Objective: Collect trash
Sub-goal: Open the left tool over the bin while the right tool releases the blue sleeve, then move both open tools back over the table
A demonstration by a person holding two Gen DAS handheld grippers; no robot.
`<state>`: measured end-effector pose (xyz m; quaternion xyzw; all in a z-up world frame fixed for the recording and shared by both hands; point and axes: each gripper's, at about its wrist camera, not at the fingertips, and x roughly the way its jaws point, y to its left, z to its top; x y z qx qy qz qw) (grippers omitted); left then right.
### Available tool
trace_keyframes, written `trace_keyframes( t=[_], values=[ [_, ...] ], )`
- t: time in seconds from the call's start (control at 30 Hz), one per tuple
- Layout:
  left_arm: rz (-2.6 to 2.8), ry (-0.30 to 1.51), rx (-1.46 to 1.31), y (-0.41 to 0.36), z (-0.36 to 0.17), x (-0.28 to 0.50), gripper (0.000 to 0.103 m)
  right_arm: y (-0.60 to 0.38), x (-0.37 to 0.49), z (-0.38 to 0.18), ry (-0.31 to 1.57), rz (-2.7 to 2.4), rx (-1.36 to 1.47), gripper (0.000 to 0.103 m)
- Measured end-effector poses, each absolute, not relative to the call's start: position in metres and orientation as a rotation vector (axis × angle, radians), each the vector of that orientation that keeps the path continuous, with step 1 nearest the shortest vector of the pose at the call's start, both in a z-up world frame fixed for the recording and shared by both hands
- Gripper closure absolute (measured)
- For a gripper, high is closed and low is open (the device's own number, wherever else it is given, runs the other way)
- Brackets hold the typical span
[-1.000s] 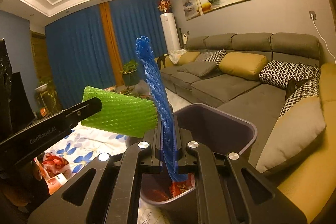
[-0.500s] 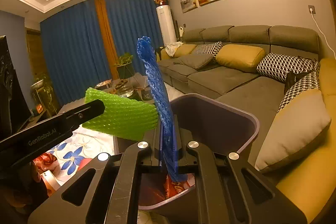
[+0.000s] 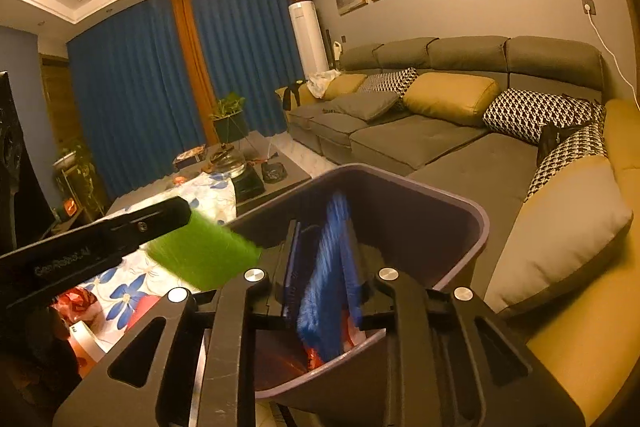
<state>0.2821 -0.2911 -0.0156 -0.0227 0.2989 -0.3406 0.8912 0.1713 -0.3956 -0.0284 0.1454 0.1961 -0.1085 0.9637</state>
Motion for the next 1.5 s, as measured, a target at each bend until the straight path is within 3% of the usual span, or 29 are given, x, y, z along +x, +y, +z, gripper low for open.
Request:
trace_keyframes(
  t=[0.07, 0.1, 0.13, 0.43, 0.7, 1.1, 1.37, 1.5],
  values=[
    [-0.696, 0.611, -0.049, -0.287, -0.015, 0.280, 0.065, -0.395, 0.169, -0.029, 0.398, -0.225, 0.295, 0.073],
    [-0.679, 0.599, -0.056, -0.283, -0.014, 0.279, 0.048, -0.395, 0.167, -0.029, 0.396, -0.227, 0.298, 0.069],
    [-0.675, 0.592, -0.065, -0.281, -0.014, 0.277, 0.039, -0.395, 0.164, -0.028, 0.391, -0.230, 0.299, 0.063],
    [-0.598, 0.505, -0.061, -0.243, 0.006, 0.238, 0.028, -0.373, 0.130, -0.014, 0.331, -0.290, 0.207, 0.030],
    [-0.440, 0.417, -0.086, -0.163, 0.017, 0.190, 0.022, -0.327, 0.104, -0.007, 0.294, -0.260, 0.141, 0.024],
    [-0.182, 0.331, -0.058, -0.043, -0.006, 0.125, 0.022, -0.246, 0.072, -0.016, 0.284, -0.146, 0.100, 0.024],
    [-0.186, 0.418, -0.056, -0.016, -0.031, 0.120, 0.022, -0.204, 0.069, -0.027, 0.316, -0.092, 0.077, 0.024],
    [-0.229, 0.473, -0.030, -0.025, -0.046, 0.129, 0.029, -0.196, 0.072, -0.031, 0.337, -0.083, 0.070, 0.024]
  ],
)
